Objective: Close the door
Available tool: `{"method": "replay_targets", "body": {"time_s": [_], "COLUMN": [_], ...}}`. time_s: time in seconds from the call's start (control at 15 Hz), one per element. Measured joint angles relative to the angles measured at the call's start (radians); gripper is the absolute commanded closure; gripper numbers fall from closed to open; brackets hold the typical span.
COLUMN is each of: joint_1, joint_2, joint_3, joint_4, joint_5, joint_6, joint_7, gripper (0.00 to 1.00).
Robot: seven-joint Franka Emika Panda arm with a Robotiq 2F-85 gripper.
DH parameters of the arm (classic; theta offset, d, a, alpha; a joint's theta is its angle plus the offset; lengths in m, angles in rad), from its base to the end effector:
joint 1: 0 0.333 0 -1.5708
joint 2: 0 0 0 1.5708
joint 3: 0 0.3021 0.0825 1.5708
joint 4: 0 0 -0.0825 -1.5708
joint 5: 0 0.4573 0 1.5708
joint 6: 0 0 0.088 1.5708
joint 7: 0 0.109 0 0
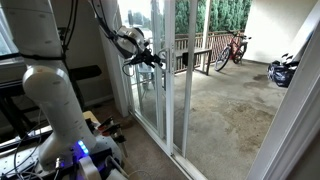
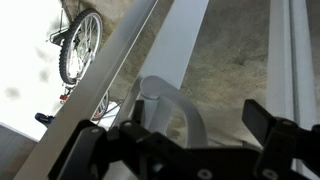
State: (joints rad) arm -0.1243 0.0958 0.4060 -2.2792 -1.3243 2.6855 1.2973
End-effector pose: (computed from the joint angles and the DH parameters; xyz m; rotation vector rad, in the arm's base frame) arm 0.5565 0.1940 0.2663 2.6780 0.1556 0.9684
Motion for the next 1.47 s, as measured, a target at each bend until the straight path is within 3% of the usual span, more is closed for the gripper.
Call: {"method": "replay_targets", "body": {"time_s": [0.53,0.93,1.27,1.47], "joint_1": [0.032,0.056,0.069,0.135], "joint_2": [0.033,0.033,0.030,0.019], "joint_3": [0.002,0.003,0.003,-0.077], "joint_4": [0.027,0.055,0.056,0.050], "joint_5": [-0.096,-0.269,-0.350,-0.365], "joint_6": [-0.008,-0.050,-0.139,-0.152], "joint_7": [0.035,0.194,0.316,0.374], "gripper": [0.00,0.00,0.00,0.00]}}
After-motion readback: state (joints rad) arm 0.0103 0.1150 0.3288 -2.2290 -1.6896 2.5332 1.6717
